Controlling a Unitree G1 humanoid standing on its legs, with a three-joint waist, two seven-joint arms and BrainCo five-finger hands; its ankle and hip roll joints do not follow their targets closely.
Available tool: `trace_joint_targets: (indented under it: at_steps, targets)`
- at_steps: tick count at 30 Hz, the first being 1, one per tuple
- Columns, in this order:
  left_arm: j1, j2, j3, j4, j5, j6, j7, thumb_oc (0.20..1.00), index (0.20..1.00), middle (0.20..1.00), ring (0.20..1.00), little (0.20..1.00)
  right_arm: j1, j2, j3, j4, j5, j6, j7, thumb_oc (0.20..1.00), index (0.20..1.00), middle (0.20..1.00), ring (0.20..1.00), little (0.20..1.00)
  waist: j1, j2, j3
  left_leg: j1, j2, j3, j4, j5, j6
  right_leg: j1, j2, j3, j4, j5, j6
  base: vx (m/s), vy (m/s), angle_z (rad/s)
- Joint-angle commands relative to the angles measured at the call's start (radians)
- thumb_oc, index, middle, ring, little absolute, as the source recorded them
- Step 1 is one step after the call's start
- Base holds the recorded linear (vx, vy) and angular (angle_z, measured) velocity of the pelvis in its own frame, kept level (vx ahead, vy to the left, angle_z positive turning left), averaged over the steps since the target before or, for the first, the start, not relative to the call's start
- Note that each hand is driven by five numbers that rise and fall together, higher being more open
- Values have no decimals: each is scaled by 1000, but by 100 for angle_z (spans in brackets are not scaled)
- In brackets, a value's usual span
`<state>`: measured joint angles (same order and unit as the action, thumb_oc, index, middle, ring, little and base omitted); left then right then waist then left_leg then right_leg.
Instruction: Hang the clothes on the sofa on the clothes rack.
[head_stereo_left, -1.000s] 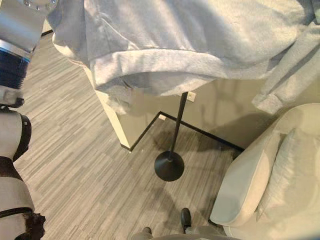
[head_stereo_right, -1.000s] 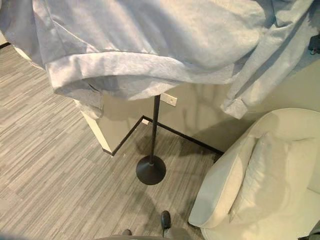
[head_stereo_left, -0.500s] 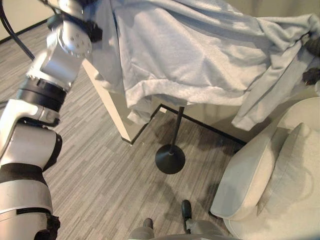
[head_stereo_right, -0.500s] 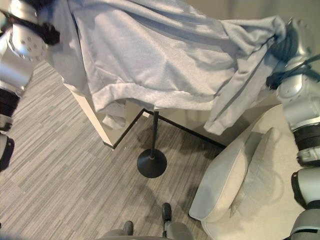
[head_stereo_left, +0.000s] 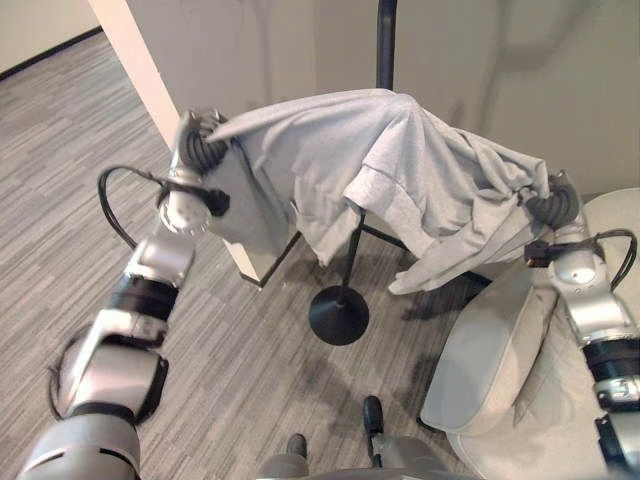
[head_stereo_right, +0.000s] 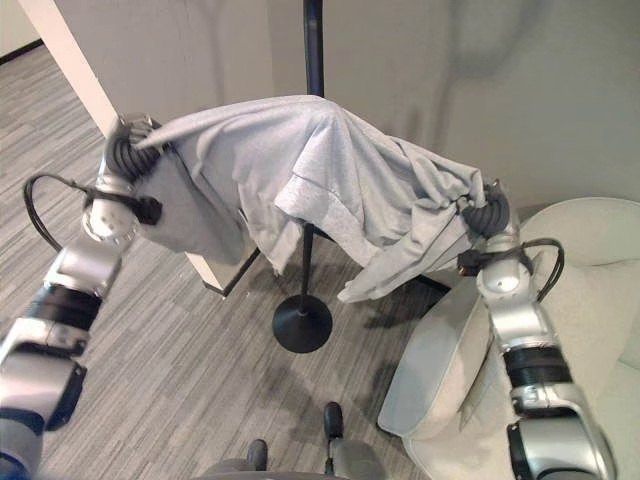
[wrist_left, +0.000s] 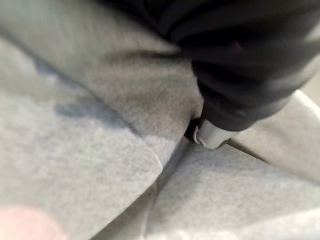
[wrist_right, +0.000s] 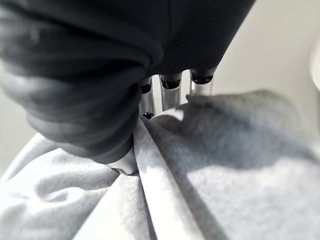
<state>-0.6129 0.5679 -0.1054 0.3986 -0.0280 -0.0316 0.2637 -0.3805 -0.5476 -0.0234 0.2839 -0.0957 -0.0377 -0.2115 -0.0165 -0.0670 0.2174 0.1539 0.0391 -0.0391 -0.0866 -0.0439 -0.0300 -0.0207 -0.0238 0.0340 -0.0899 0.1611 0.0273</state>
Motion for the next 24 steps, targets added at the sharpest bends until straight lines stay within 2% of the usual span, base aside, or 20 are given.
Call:
trace_joint_targets:
  at_steps: [1, 3, 4, 6, 12, 15, 20, 21, 22, 24]
  targets:
    - [-12, -2, 38, -44, -69, -32, -27, 1000, 1000, 1000, 1000, 1000, 35, -9, -54, -28, 83, -67, 34, 1000, 1000, 1000, 1000, 1000, 10, 23, -89, -61, 26, 40, -1, 13, 15, 0, -47, -25, 3, -39, -8, 31, 15, -2]
    - [85, -57, 91, -111, -90, -33, -59, 1000, 1000, 1000, 1000, 1000, 98, 28, -65, -25, 96, -76, 67, 1000, 1000, 1000, 1000, 1000, 10, 25, -105, -59, 31, 41, -1, 8, 13, 1, -45, -27, 5, -44, -8, 35, 20, -2]
    - [181, -105, 149, -159, -117, -33, -83, 1000, 1000, 1000, 1000, 1000, 153, 66, -97, -24, 112, -81, 88, 1000, 1000, 1000, 1000, 1000, 10, 26, -119, -61, 32, 41, -1, 13, 12, -3, -45, -29, 6, -41, -7, 0, 0, 0]
    - [263, -152, 195, -176, -156, -31, -108, 1000, 1000, 1000, 1000, 1000, 193, 89, -118, -3, 126, -82, 103, 1000, 1000, 1000, 1000, 1000, 8, 31, -132, -65, 35, 43, -1, 18, 11, -7, -45, -32, 7, -39, -6, 0, 0, 0]
    - [527, -203, 336, -161, -172, -19, -178, 1000, 1000, 1000, 1000, 1000, 321, 169, -227, 76, 192, -67, 174, 1000, 1000, 1000, 1000, 1000, 10, 45, -160, -77, 38, 45, -1, 35, 9, -15, -47, -37, 10, -35, 2, 2, 28, 4]
    - [590, -205, 362, -122, -156, -21, -186, 1000, 1000, 1000, 1000, 1000, 364, 192, -247, 112, 207, -64, 200, 1000, 1000, 1000, 1000, 1000, 12, 47, -166, -80, 39, 45, -1, 39, 8, -15, -48, -39, 11, -35, 3, 5, 27, 1]
    - [720, -268, 409, -33, -159, -27, -234, 1000, 1000, 1000, 1000, 1000, 451, 194, -215, 234, 168, -56, 267, 1000, 1000, 1000, 1000, 1000, 20, 48, -173, -91, 40, 42, -1, 46, 8, -20, -54, -47, 13, -35, 5, -1, 43, 2]
    - [737, -282, 404, 28, -153, -34, -244, 1000, 1000, 1000, 1000, 1000, 459, 226, -218, 313, 199, -55, 277, 1000, 1000, 1000, 1000, 1000, 25, 47, -175, -95, 40, 42, -1, 48, 7, -21, -57, -49, 12, -35, 5, 0, 0, 0]
    - [737, -281, 404, 29, -153, -35, -244, 1000, 1000, 1000, 1000, 1000, 459, 226, -218, 314, 199, -55, 277, 1000, 1000, 1000, 1000, 1000, 25, 47, -174, -95, 40, 42, -1, 48, 7, -21, -56, -49, 12, -35, 5, 0, 0, 0]
    - [789, -275, 374, 112, -83, -47, -239, 1000, 1000, 1000, 1000, 1000, 490, 272, -213, 399, 208, -54, 298, 1000, 1000, 1000, 1000, 1000, 32, 42, -172, -102, 39, 40, -1, 46, 8, -25, -60, -52, 13, -37, 4, 0, 0, 0]
